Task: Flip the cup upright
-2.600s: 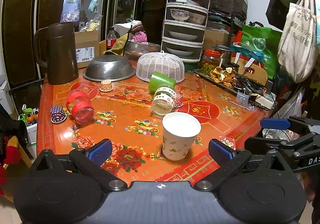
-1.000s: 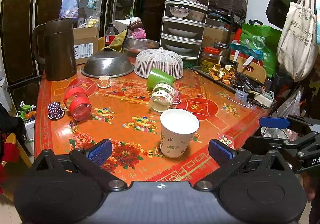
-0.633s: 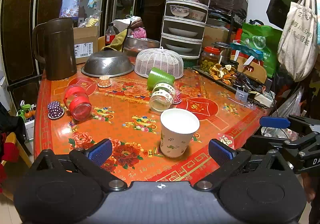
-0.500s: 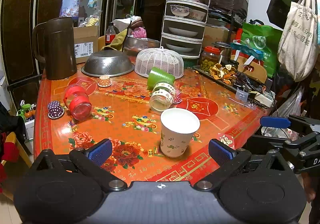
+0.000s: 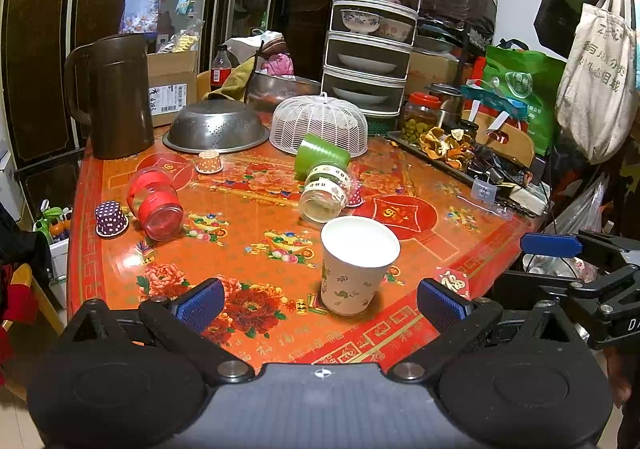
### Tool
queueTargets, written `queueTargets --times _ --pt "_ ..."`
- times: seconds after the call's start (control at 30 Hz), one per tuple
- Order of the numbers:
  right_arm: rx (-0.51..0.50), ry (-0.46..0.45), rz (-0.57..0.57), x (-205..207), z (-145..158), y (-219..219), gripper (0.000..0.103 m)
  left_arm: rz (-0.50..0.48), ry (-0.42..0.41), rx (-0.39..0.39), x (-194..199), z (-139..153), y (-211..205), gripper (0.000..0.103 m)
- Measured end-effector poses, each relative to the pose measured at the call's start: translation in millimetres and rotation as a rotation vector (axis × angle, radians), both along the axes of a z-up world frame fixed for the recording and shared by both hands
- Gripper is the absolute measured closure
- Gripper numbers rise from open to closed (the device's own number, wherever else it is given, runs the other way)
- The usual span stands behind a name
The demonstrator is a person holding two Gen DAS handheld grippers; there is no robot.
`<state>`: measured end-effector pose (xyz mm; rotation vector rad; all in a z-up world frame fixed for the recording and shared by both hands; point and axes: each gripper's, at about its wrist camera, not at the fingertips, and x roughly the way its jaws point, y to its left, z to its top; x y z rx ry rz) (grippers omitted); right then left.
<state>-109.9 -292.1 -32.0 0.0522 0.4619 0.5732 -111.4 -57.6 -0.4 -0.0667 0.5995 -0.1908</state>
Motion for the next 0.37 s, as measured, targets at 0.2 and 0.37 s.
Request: queueTargets --times 0.2,0.37 --pt "-0.002 0.0 0.002 -0.3 0.2 0.5 0.001 0.001 -0.003 -0.002 0.2 -1.3 0.2 0.0" --pt "0.0 -0.001 0.005 -0.7 0.2 2.2 0.001 0.014 -0.039 0.009 -2.5 0.4 -0.9 0.0"
